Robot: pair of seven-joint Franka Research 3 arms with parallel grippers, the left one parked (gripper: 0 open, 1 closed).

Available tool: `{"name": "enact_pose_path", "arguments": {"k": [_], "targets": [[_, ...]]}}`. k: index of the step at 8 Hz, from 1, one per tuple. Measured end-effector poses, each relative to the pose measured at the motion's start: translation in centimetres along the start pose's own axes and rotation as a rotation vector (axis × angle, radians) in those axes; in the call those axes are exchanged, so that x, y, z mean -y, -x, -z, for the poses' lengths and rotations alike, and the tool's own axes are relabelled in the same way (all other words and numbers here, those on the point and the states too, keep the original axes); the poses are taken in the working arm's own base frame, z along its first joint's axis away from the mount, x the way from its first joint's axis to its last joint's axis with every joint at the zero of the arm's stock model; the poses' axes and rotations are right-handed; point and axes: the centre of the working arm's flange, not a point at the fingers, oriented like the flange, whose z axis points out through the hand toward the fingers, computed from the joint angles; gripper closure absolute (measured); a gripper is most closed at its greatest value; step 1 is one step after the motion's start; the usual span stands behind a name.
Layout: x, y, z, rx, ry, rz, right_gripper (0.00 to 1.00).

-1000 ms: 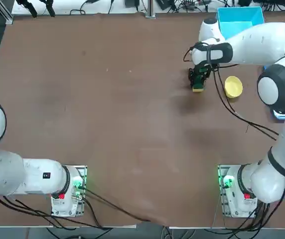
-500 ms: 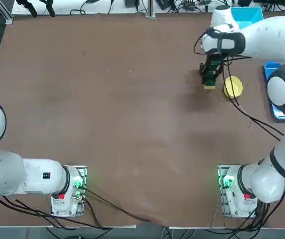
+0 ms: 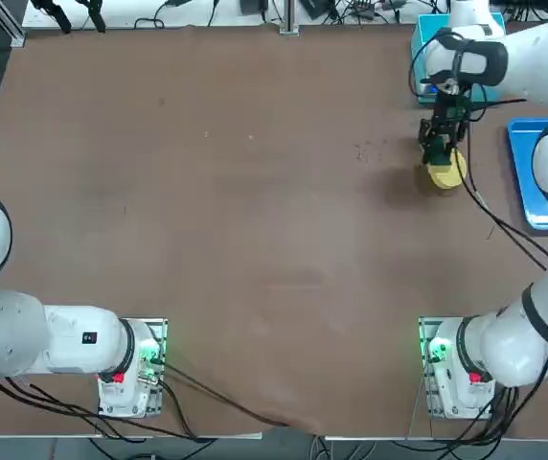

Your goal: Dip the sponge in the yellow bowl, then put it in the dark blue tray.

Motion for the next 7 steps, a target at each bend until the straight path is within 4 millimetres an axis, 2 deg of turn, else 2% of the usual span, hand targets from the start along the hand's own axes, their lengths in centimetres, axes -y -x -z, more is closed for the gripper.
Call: {"name": "enact_pose_path", "arguments": {"k": [1, 3, 5, 7], "targets": [[-2.1, 0.1, -0.3, 0.011, -0.02, 0.004, 0.26], [-5.0, -0.2, -1.4, 0.033, -0.046, -0.005, 0.26], [-7.3, -0.5, -2.3, 0.06, -0.068, -0.027, 0.27], [-8.8, -0.9, -3.1, 0.072, -0.083, -0.046, 0.27]]}}
